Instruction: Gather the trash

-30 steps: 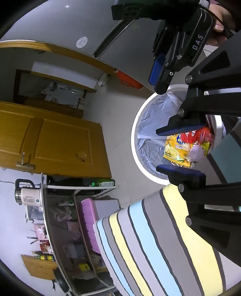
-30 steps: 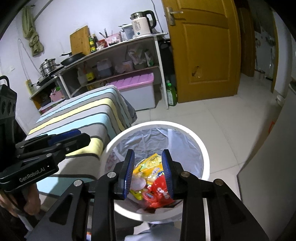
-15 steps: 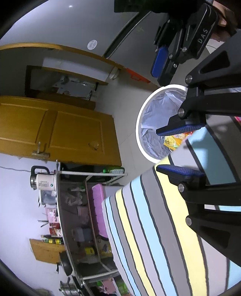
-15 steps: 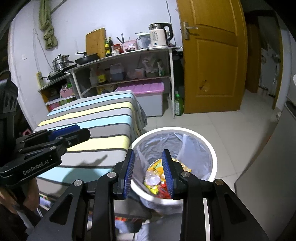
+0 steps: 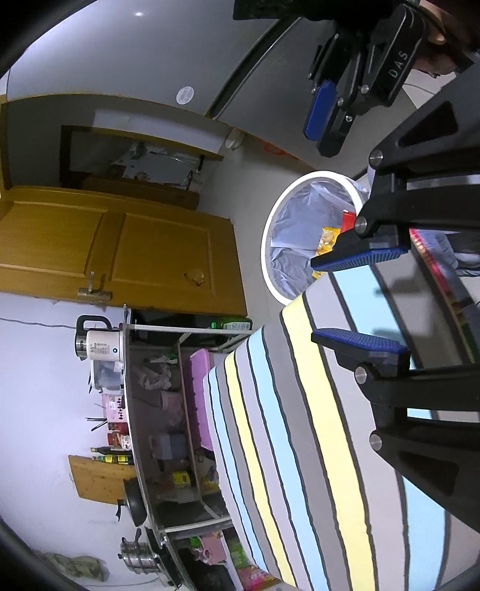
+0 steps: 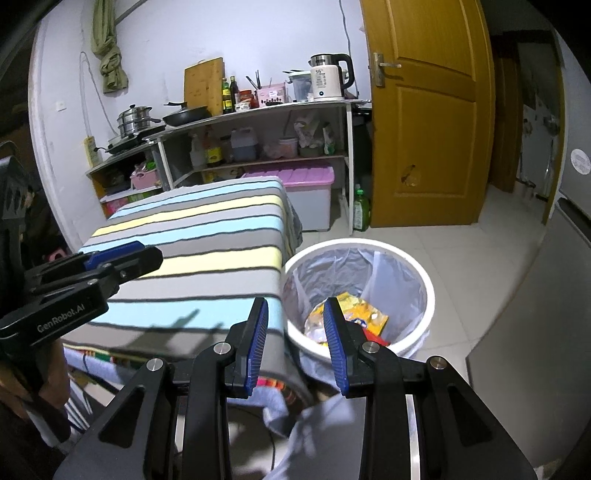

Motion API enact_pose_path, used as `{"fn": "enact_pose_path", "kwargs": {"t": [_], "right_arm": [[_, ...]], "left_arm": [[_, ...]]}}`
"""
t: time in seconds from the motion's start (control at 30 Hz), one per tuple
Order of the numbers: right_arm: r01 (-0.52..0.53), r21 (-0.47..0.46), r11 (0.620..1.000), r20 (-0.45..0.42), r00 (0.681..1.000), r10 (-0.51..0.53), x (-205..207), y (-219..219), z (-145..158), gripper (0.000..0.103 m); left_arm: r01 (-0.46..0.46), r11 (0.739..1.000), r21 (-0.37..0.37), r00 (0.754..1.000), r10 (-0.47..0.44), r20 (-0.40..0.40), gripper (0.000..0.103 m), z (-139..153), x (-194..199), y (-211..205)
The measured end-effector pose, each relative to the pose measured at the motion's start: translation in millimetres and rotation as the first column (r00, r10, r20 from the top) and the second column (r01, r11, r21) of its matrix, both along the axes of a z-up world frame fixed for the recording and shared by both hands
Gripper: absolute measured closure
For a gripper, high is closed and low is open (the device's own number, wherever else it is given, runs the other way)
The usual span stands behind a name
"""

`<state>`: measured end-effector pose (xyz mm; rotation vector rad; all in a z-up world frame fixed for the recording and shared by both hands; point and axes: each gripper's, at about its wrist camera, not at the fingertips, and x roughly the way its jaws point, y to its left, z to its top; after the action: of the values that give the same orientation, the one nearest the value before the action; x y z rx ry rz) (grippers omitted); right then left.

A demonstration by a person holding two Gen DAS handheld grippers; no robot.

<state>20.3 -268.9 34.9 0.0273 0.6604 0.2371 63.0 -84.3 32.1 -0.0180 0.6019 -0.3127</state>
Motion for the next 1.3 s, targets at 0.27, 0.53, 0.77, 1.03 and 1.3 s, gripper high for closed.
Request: {"fn": "enact_pose_path", "kwargs": {"t": [0.27,0.53,0.77,1.03,1.3], "right_arm": [[-0.019,-0.019,1.000,-0.003,1.000,0.019,-14,6,-9,0.071],[-0.013,-0.015,1.000,0.000,1.000,0.013,-14,2,-12,0.070],[-0.006,-0.019,1.000,0.001,1.000,0.006,-13,0,-12,0.070],[-0.006,-0.022,1.000,0.000,1.000,0.006,-13,0,-12,0.070],[-0.008,-0.028,1.000,-0.002,1.000,0.008,-13,2,-13,0.070]], "left_arm": [[-0.010,1.000,0.018,1.000,0.010,0.003,0.071,-5,-19,-2],[-0.017,0.999,0.031,1.000,0.017,0.005,0.071,-11,-23,-5],[-0.019,0.999,0.041,1.000,0.018,0.010,0.071,-15,-24,-7],[-0.021,0.999,0.036,1.000,0.021,0.005,0.071,-14,-24,-7],[-0.024,0.999,0.036,1.000,0.024,0.006,0.071,-14,-24,-5]]}}
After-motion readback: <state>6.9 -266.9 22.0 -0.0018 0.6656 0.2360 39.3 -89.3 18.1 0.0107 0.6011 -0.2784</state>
